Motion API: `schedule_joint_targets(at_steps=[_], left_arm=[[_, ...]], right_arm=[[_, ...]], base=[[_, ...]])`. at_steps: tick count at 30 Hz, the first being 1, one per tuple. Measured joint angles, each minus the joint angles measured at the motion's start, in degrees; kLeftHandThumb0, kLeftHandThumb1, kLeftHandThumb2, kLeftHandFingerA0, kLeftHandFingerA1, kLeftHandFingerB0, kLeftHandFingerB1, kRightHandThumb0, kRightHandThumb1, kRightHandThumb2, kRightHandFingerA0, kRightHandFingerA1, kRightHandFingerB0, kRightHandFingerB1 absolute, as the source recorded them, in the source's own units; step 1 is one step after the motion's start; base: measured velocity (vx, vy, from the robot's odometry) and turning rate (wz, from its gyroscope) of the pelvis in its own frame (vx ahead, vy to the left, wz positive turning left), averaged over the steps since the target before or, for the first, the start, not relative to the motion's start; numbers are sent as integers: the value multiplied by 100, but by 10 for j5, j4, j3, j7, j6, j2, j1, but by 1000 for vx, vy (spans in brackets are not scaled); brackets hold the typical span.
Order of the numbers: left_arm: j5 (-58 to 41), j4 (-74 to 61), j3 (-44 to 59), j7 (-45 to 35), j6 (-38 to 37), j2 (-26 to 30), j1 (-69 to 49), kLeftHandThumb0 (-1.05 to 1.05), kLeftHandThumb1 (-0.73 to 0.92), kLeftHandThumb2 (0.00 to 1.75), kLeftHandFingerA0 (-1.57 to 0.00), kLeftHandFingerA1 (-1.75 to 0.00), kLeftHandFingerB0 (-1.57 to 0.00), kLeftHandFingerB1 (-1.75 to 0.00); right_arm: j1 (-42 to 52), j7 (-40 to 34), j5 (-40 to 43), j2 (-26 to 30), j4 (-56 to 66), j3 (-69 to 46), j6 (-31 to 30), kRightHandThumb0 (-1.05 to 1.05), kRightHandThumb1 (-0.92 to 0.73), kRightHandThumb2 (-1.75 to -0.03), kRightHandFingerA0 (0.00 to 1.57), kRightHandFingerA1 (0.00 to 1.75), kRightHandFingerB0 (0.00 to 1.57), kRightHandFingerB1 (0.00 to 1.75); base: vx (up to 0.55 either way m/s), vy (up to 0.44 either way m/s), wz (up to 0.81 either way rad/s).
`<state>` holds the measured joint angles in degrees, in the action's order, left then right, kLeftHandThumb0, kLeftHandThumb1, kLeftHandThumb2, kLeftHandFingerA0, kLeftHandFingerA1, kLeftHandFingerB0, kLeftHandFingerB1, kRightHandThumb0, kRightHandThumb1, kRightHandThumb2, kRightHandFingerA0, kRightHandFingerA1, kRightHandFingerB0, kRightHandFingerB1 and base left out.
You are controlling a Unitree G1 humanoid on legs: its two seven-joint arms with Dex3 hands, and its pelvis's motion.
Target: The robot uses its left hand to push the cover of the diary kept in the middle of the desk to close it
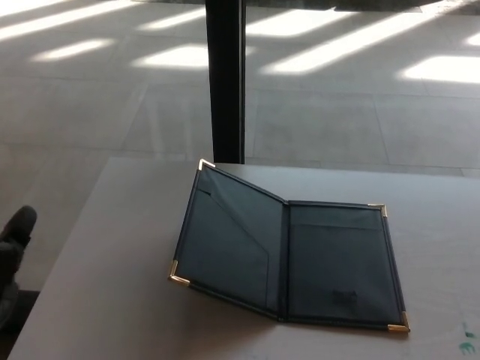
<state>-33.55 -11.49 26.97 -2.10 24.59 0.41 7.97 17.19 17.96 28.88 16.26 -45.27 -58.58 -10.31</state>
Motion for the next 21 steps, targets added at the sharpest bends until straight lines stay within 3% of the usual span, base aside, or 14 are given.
schedule_joint_targets(at_steps=[1, 5, 6, 11, 12, 13, 14, 17, 18, 19, 21], left_arm=[[-3, -8, -13, 3, 8, -6, -1, -70, 92, 128, -1, -37, 0, -30], [-10, -30, -69, 12, 35, -40, -19, -70, 92, 129, -1, -36, 0, -31], [-12, -35, -85, 14, 43, -50, -28, -72, 91, 128, -1, -37, 0, -31], [-12, -48, -156, 29, 77, -80, -73, -76, 88, 128, -3, -43, 0, -33], [-11, -51, -161, 31, 78, -82, -77, -76, 88, 128, -3, -42, 0, -33], [-9, -55, -171, 37, 79, -82, -83, -77, 89, 129, -2, -42, 0, -33], [-6, -56, -177, 39, 79, -81, -84, -74, 89, 128, -3, -44, 0, -34], [-1, -58, -187, 44, 79, -74, -88, -76, 90, 129, -1, -41, 0, -32], [1, -58, -190, 45, 79, -71, -89, -75, 90, 129, 0, -39, 0, -32], [2, -58, -191, 46, 79, -69, -89, -75, 89, 128, 0, -41, 0, -32], [3, -59, -191, 49, 79, -67, -92, -82, 91, 128, -8, -45, -3, -32]], right_arm=[[0, 1, 3, 0, 1, -1, -2, -88, -78, -85, 32, 61, 26, 43], [0, 6, 12, 0, 1, -2, -7, -91, -77, -86, 32, 60, 26, 42], [0, 7, 15, 0, 1, -1, -9, -84, -92, -69, 33, 59, 32, 39], [3, 14, 33, 0, 9, 1, -20, -89, -81, -82, 29, 61, 26, 42], [4, 15, 35, 0, 11, 2, -22, -83, -92, -70, 29, 59, 30, 40], [5, 18, 40, 0, 15, 5, -25, -89, -81, -83, 30, 62, 27, 43], [5, 18, 43, 0, 19, 6, -27, -89, -78, -82, 32, 63, 29, 45], [4, 19, 52, 1, 22, 10, -30, -90, -78, -82, 32, 63, 29, 45], [5, 20, 54, 1, 22, 12, -30, -85, -92, -69, 33, 62, 32, 41], [5, 20, 56, 1, 22, 13, -30, -85, -92, -70, 32, 62, 31, 41], [3, 20, 58, 3, 18, 17, -30, -85, -92, -69, 33, 61, 33, 40]], base=[[0, 0, 0], [0, 0, 0], [0, 0, 0], [0, 0, 0], [0, 0, 0], [0, 0, 0], [0, 0, 0], [0, 0, 0], [0, 0, 0], [0, 0, 0], [0, 0, 0]])
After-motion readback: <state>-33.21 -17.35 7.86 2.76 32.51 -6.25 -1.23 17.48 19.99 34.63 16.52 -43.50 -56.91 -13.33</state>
